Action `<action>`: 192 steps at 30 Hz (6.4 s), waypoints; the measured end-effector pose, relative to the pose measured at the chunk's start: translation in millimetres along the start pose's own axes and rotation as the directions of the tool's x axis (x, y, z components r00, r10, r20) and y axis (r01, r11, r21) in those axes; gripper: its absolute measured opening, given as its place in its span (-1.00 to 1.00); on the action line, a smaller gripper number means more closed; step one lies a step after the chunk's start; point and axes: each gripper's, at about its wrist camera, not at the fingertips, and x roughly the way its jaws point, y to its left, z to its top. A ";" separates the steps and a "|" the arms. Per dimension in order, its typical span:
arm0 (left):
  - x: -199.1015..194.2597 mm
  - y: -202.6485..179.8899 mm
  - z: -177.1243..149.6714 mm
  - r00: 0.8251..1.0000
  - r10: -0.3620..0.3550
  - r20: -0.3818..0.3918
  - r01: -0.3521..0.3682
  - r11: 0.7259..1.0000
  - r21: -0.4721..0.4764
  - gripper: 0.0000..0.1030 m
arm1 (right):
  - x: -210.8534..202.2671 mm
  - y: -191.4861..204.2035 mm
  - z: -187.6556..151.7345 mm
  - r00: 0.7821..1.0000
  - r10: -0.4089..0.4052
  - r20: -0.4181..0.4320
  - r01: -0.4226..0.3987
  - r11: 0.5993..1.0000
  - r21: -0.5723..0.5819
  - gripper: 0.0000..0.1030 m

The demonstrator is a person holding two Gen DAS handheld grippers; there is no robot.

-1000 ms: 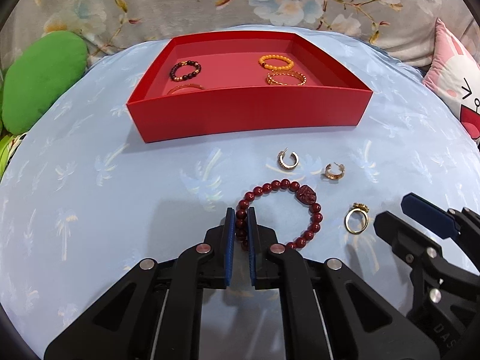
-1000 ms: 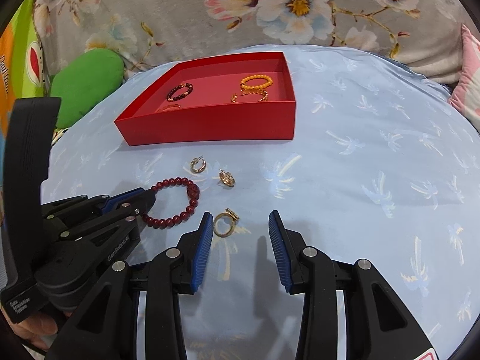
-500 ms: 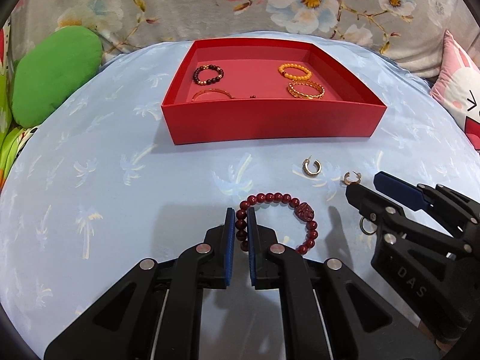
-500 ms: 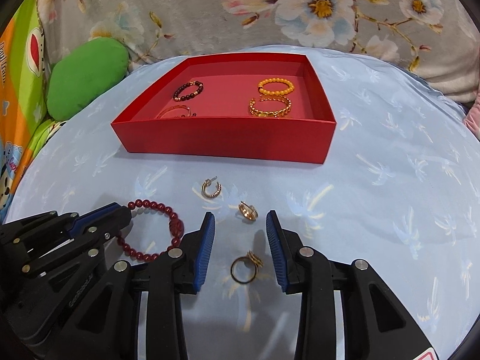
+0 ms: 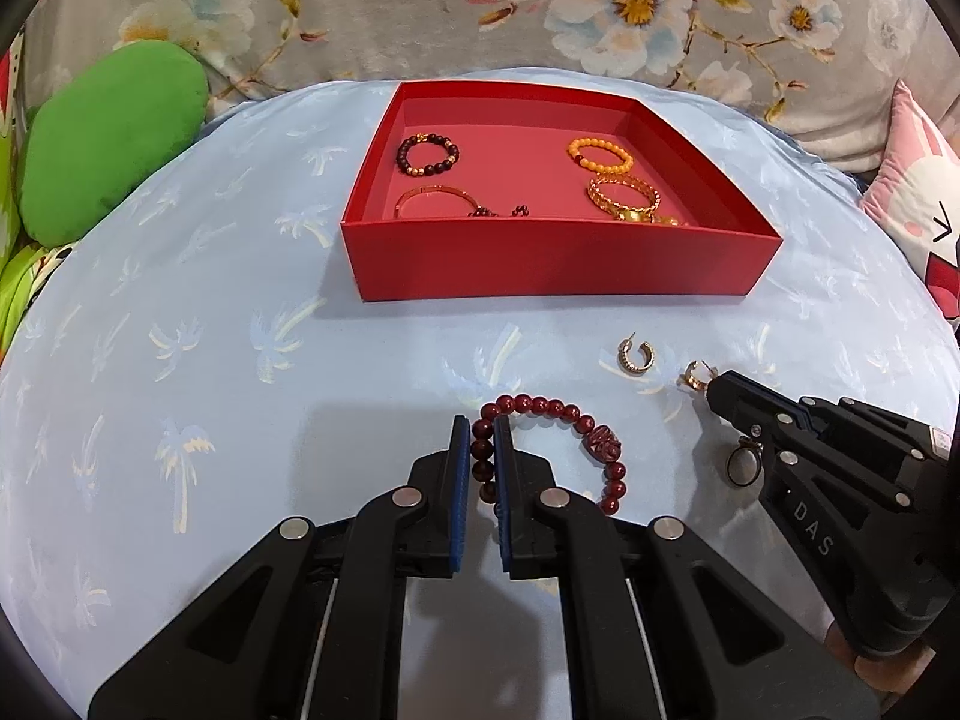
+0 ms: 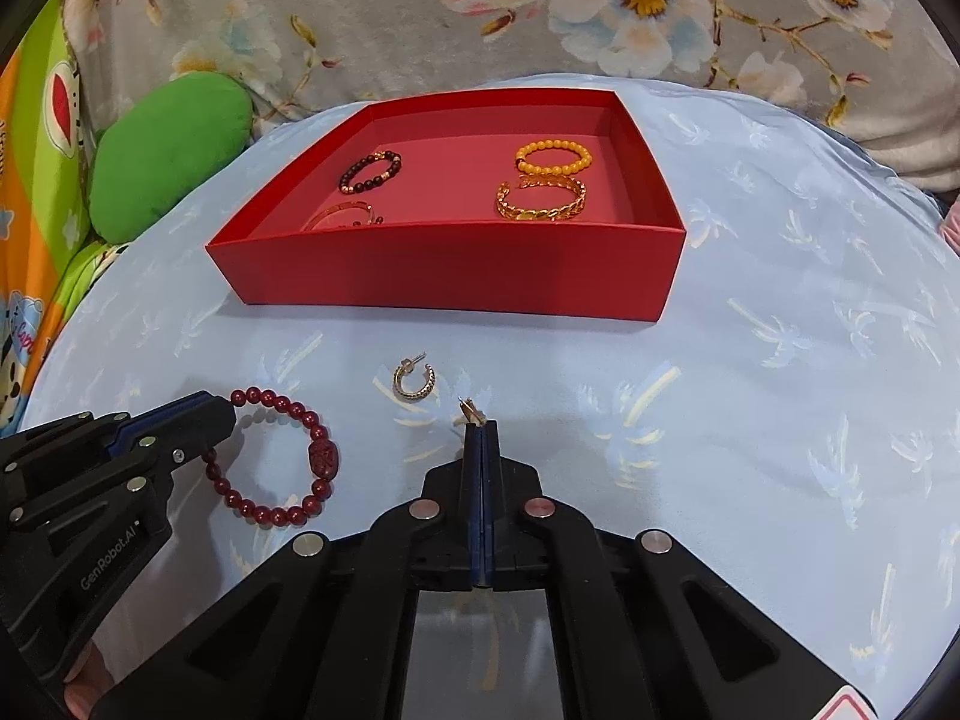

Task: Organize jewelry
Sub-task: 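Grasp the red bead bracelet with the left tool while the right tool grasps a gold ring, then carry the red bracelet and gold ring into the red tray and open both tools, then move both tools back toward the last gold ring and hoop earring, then grasp the gold ring with the right tool while the left tool grasps the gold hoop earring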

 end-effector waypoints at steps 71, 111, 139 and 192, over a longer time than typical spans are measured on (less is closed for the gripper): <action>75.4 -6.1 184.9 0.996 -0.079 0.051 0.074 0.993 0.089 -0.85 | 70.9 -18.8 175.1 0.999 0.052 0.006 -0.052 0.996 0.074 -0.90; -14.2 -22.1 100.9 0.989 0.026 0.143 -0.042 0.993 0.114 -0.47 | -43.6 -4.0 94.2 0.990 0.012 0.140 -0.021 0.998 0.066 -0.30; -22.0 1.8 -9.0 0.996 0.071 0.052 -0.072 0.997 0.003 -0.47 | -42.5 -17.7 -25.5 1.000 -0.001 -0.016 0.002 0.997 0.077 -0.30; -13.6 27.8 -22.9 0.998 0.069 -0.003 -0.069 0.996 -0.062 -0.36 | -34.8 -14.2 -27.0 0.999 -0.034 0.006 0.033 0.996 0.085 -0.83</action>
